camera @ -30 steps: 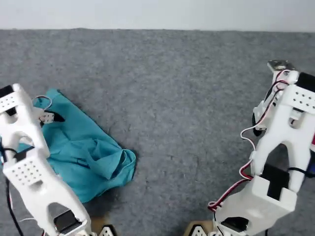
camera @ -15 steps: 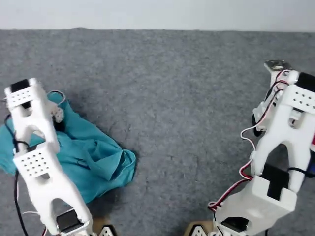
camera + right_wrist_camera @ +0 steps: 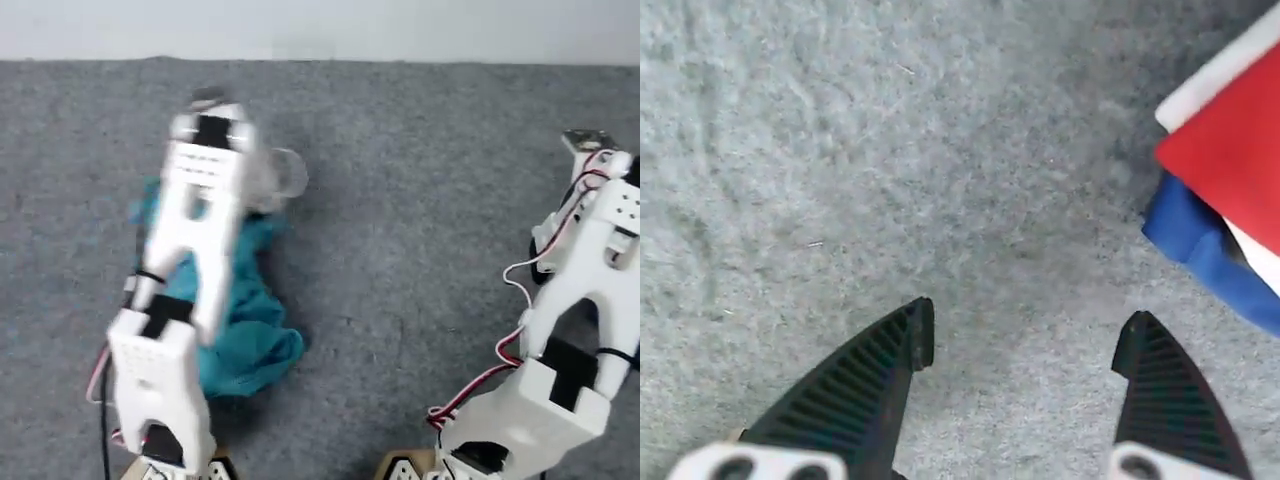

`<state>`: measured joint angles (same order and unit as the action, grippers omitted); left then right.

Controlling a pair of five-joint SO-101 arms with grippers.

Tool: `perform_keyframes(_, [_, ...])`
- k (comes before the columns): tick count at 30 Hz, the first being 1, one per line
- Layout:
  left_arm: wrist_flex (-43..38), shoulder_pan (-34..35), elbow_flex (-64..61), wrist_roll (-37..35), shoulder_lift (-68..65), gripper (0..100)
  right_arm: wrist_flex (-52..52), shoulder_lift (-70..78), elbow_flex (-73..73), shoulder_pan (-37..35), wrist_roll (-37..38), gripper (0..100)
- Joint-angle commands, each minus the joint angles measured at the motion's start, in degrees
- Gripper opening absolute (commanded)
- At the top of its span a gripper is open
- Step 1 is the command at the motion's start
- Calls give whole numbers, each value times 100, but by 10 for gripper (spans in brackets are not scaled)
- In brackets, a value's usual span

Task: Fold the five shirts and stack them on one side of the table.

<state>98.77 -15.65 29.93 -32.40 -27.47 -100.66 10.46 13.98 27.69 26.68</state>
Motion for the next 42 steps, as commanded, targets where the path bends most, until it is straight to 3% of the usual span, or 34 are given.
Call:
perform_keyframes(1, [185, -1363, 110, 607, 484, 13, -224, -338, 53, 251, 62, 299])
perform_keyframes(7, [158, -2971, 75, 1785, 422, 39, -224, -338, 53, 620, 79, 302])
perform_keyframes(11, [176, -3103, 110, 1354, 167, 235, -233, -338, 44, 611, 431, 302])
perform_keyframes(14, [185, -2919, 101, 659, 246, 420, -242, -347, 44, 602, 457, 303])
perform_keyframes(16, [185, -2796, 101, 527, 273, 472, -242, -347, 35, 585, 457, 317])
perform_keyframes(24, [185, -1679, 92, 158, 598, 467, -171, -286, 79, -681, 1257, 343])
perform_keyframes(33, [193, 18, 66, 158, 1275, 467, 1077, 637, 580, -1930, 1266, 293])
perform_keyframes(37, [193, 369, -180, 176, 1574, 467, 1068, 1490, 1257, -2352, 1240, 294])
perform_keyframes(42, [193, 404, -1402, 176, 1996, 467, 857, 2387, 2391, -2756, 1257, 294])
